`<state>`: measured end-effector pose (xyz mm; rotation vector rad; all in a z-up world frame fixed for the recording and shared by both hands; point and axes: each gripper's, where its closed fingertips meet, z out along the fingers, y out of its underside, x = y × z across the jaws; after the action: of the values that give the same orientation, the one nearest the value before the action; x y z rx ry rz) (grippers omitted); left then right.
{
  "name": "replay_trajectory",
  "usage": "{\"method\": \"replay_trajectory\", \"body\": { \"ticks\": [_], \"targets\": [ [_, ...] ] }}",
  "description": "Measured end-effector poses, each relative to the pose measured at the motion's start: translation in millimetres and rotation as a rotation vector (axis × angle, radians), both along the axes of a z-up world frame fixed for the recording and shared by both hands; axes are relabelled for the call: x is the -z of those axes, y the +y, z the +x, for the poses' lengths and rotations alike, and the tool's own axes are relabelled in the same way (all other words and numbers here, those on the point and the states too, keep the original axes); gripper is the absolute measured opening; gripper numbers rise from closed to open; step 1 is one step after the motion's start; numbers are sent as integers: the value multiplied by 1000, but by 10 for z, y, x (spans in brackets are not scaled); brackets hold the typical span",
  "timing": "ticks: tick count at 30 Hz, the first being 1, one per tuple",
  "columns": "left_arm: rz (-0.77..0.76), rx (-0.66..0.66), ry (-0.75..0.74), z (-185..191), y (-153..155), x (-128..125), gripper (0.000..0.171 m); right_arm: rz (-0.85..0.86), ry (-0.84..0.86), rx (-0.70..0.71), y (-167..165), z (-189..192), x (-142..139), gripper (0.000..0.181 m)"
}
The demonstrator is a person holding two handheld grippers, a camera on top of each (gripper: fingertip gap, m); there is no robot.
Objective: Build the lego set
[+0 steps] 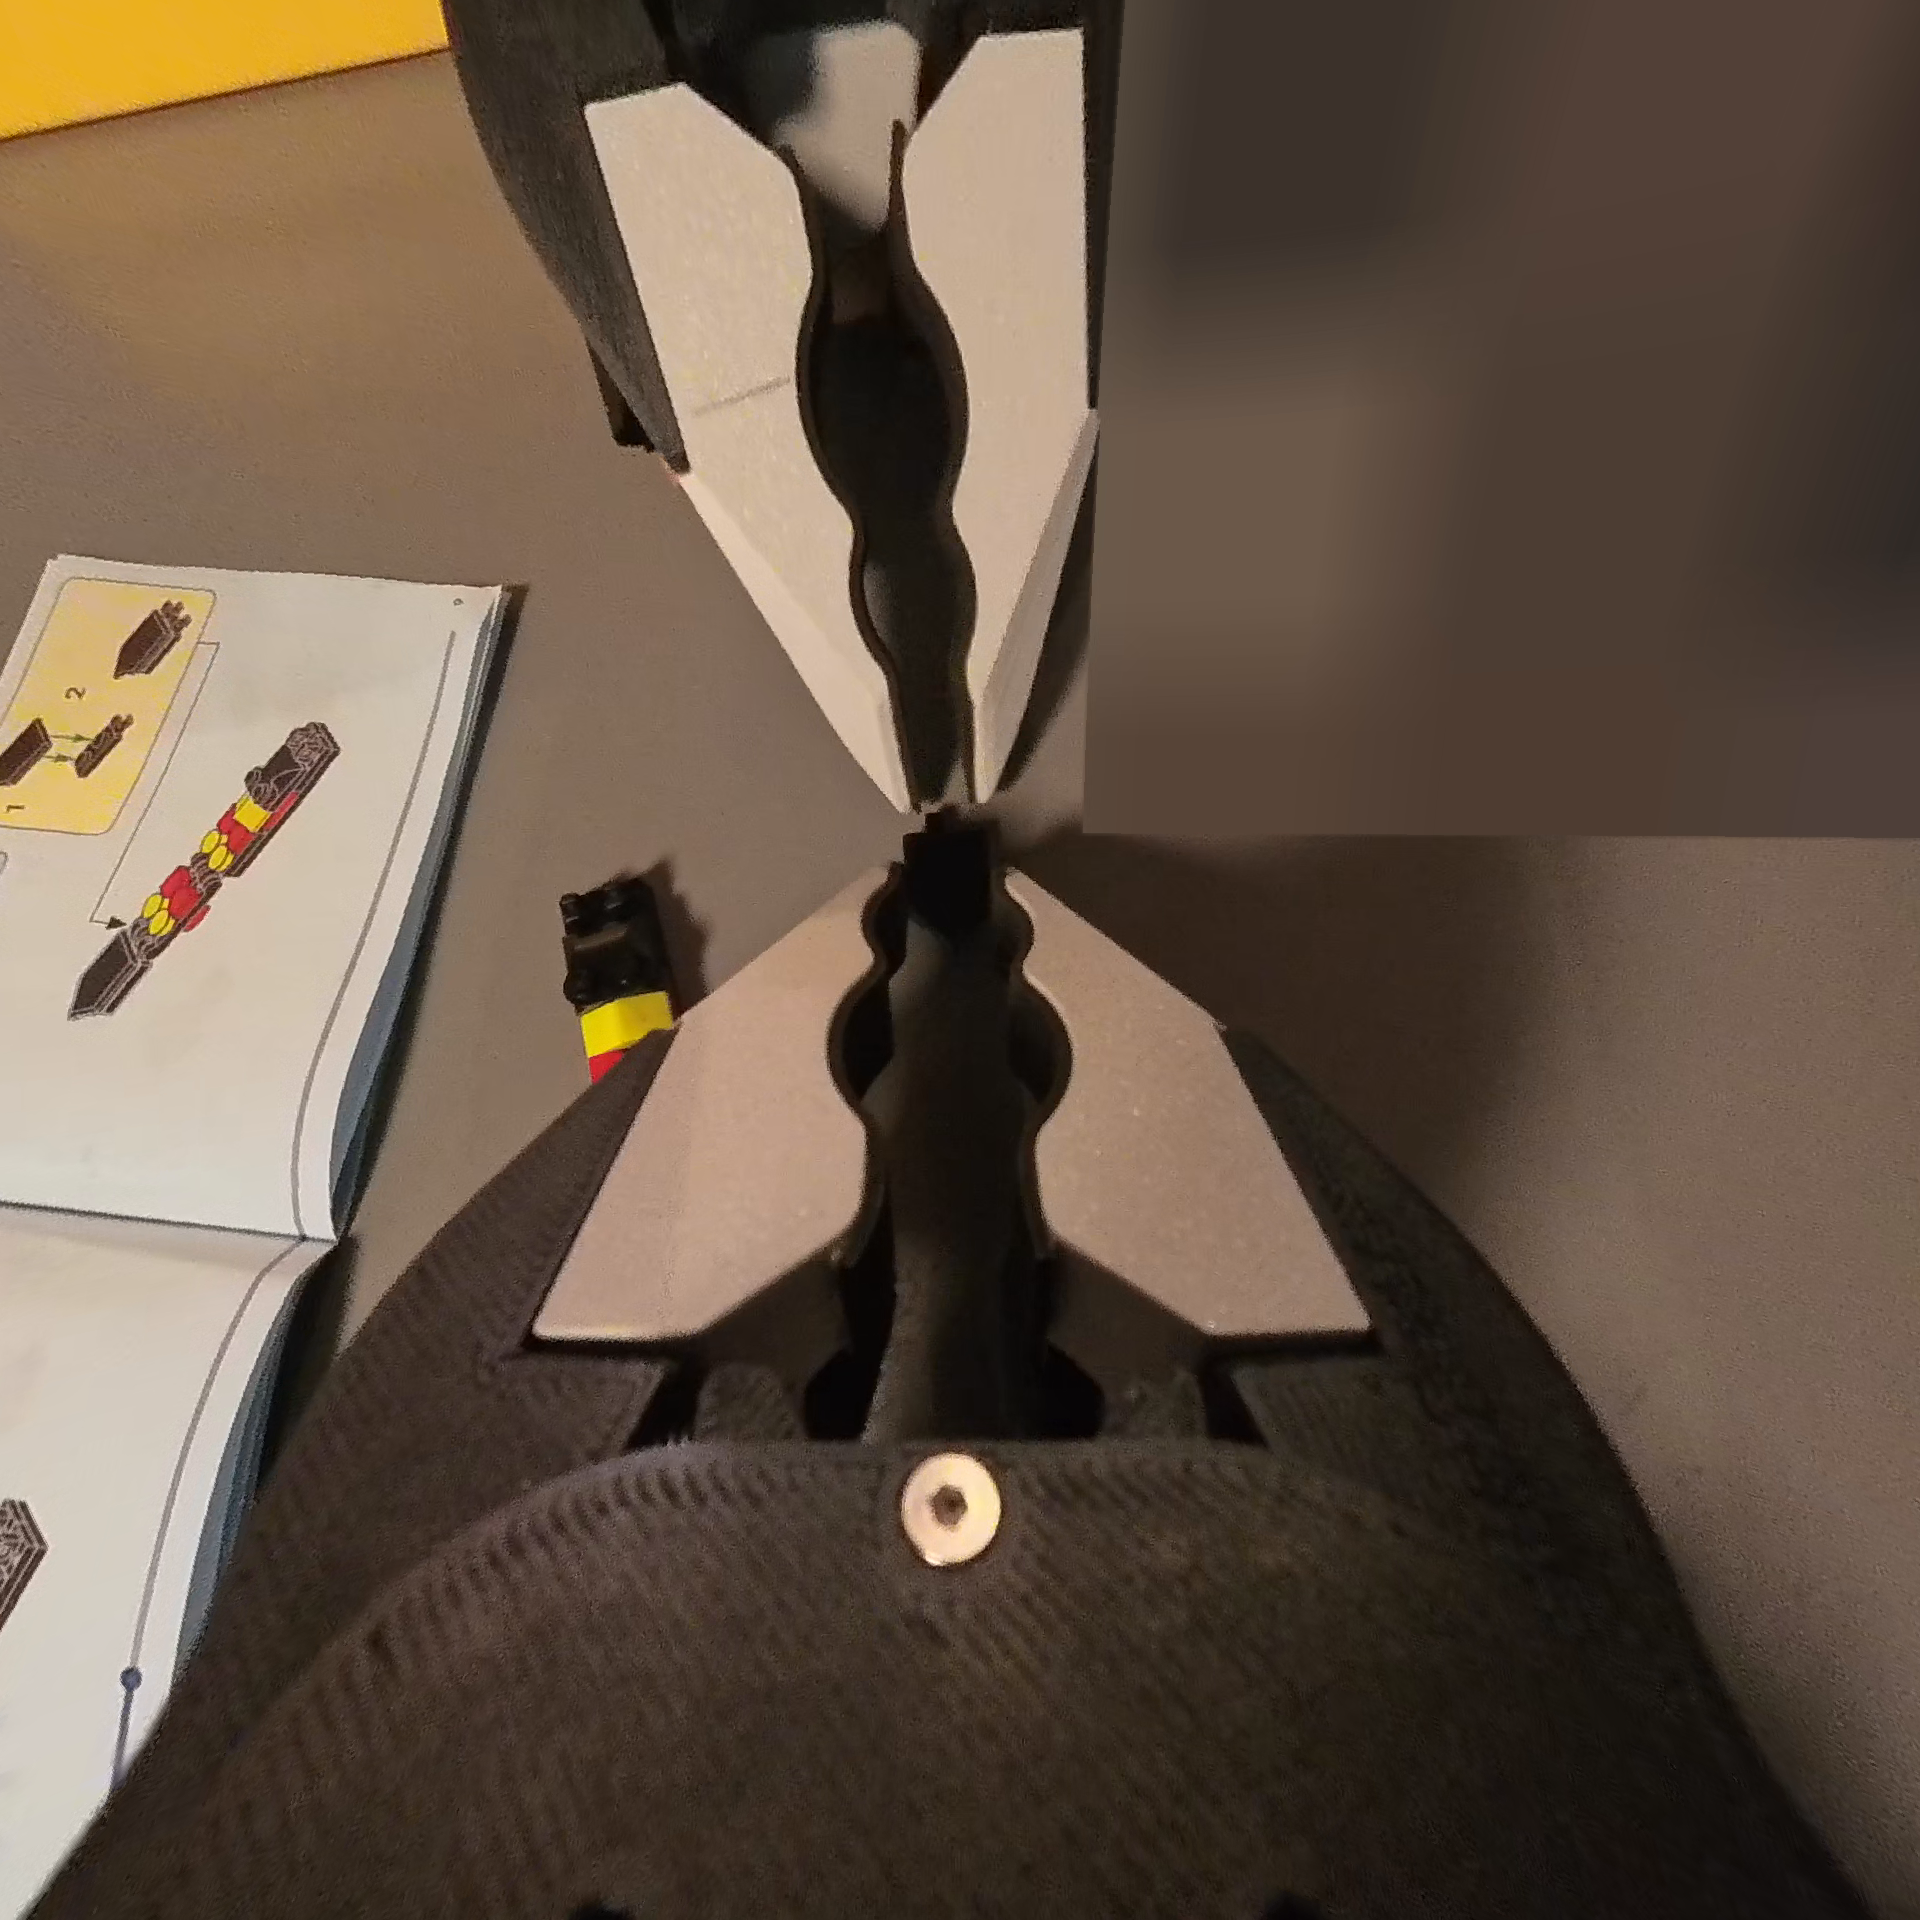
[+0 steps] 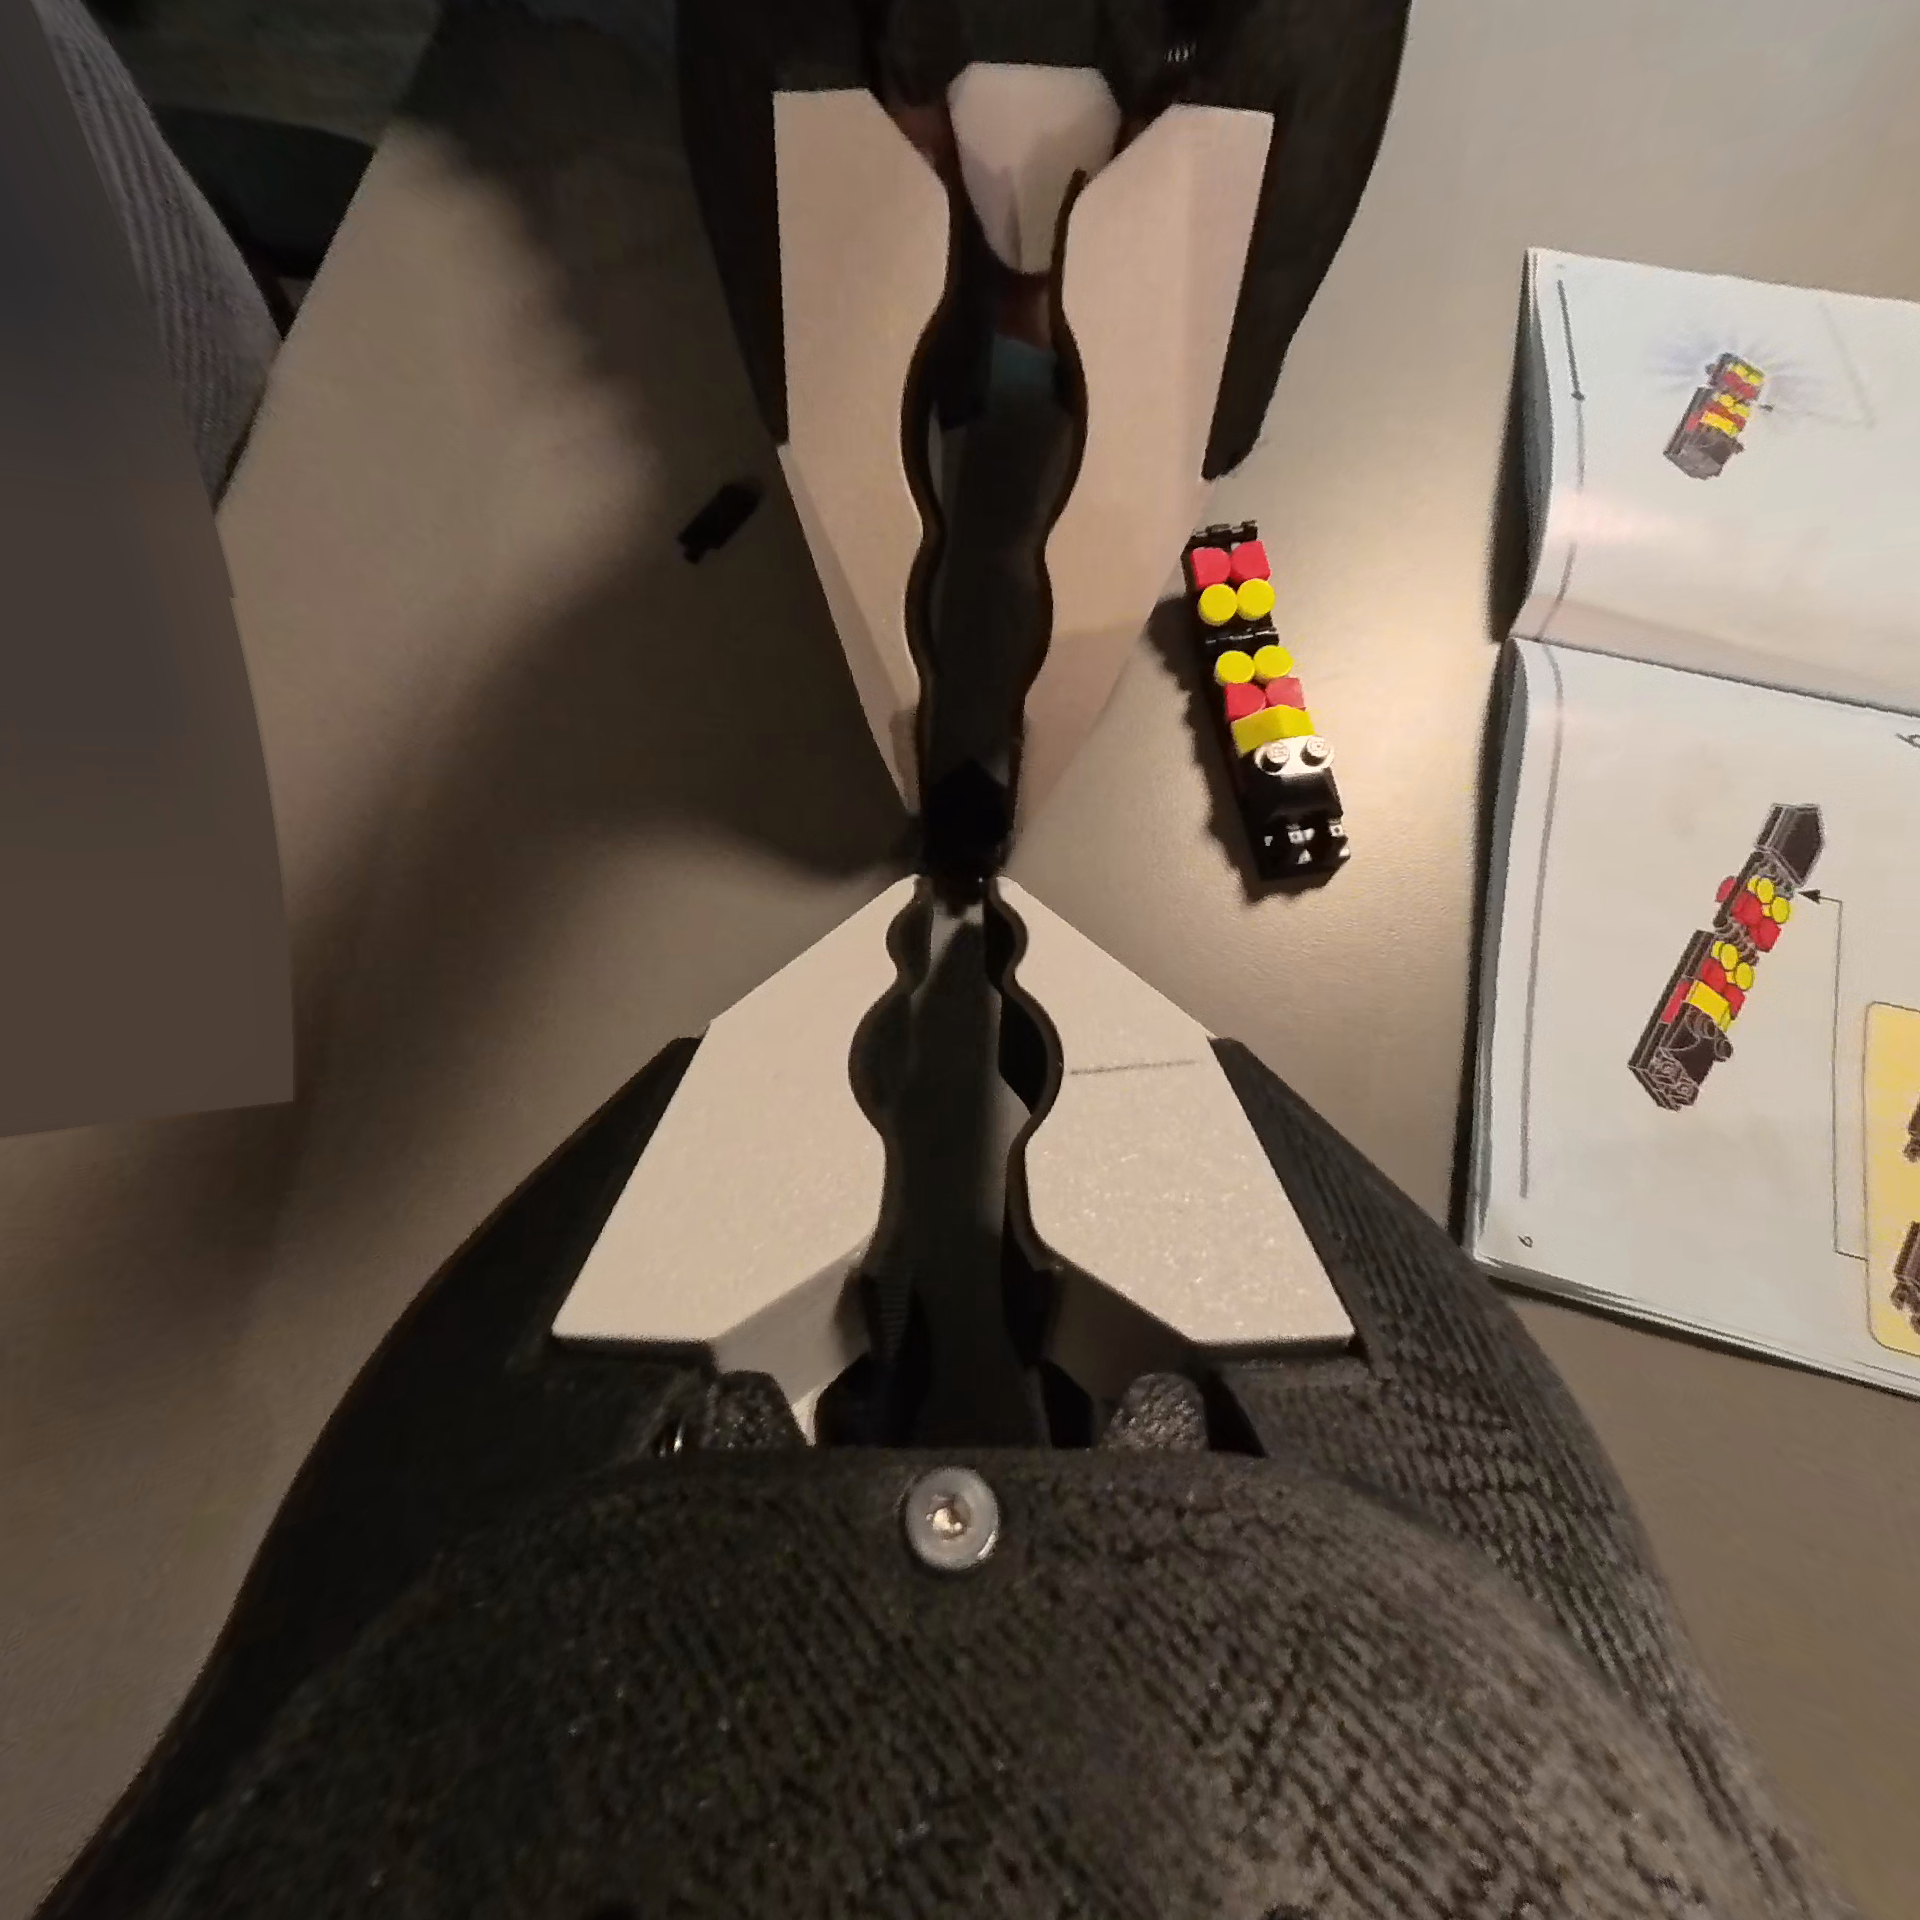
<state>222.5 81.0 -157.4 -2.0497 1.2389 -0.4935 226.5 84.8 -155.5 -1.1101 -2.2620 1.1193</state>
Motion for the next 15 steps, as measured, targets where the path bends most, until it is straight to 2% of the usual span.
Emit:
{"method": "replay_trajectory", "body": {
  "ticks": [15],
  "targets": [
    [-19, -5, -16, -1, -4, -1, 15, 33, 8, 14, 15, -25, 21, 6]
  ]
}}
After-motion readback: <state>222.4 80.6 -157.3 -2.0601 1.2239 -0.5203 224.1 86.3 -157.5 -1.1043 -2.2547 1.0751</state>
